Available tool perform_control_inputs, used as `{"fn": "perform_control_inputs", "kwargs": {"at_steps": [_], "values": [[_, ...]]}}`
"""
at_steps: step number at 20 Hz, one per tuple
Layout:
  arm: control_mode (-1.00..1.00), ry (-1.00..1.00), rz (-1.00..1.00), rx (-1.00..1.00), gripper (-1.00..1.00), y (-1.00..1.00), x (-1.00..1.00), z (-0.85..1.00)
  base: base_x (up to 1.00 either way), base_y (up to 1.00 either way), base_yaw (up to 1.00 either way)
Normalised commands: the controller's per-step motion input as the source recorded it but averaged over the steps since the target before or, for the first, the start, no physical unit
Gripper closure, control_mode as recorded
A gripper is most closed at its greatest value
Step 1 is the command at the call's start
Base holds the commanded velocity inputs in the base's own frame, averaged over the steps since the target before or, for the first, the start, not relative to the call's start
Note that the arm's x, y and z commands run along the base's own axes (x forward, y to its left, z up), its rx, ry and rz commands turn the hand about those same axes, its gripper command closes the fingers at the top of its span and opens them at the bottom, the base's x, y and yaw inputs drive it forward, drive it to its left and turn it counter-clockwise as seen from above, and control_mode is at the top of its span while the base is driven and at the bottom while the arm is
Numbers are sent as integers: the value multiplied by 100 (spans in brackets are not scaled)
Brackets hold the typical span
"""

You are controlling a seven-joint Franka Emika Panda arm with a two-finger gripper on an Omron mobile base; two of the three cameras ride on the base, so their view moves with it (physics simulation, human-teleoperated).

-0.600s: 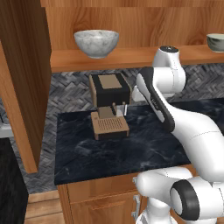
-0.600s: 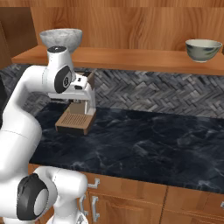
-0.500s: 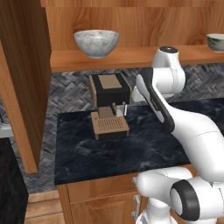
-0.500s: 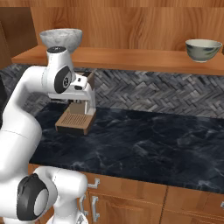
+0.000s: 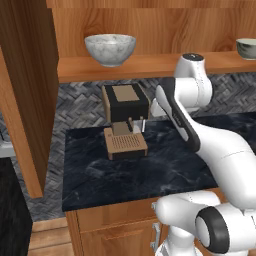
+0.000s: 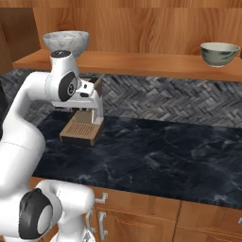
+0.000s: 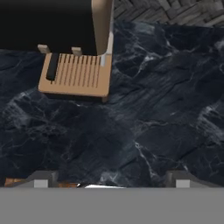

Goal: Take the smaller bowl and place it next to the appetizer plate on the dining counter , and place the larger bowl next to the plate with cooked food.

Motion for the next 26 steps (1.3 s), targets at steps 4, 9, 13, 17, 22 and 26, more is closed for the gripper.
{"fn": "perform_control_inputs", "kwargs": {"at_steps": [4,9,13,17,22,26], "values": [[-100,-29,-7,0,-100,0,-43,21,0,0,0],[-100,-43,-9,0,-100,0,-38,53,0,0,0],[-100,-22,-4,3,-100,0,-6,63,0,0,0],[-100,-15,-10,14,-100,9,-2,71,0,0,0],[-100,-10,-6,28,-100,12,0,70,0,0,0],[-100,-1,0,28,-100,22,0,52,0,0,0]]}}
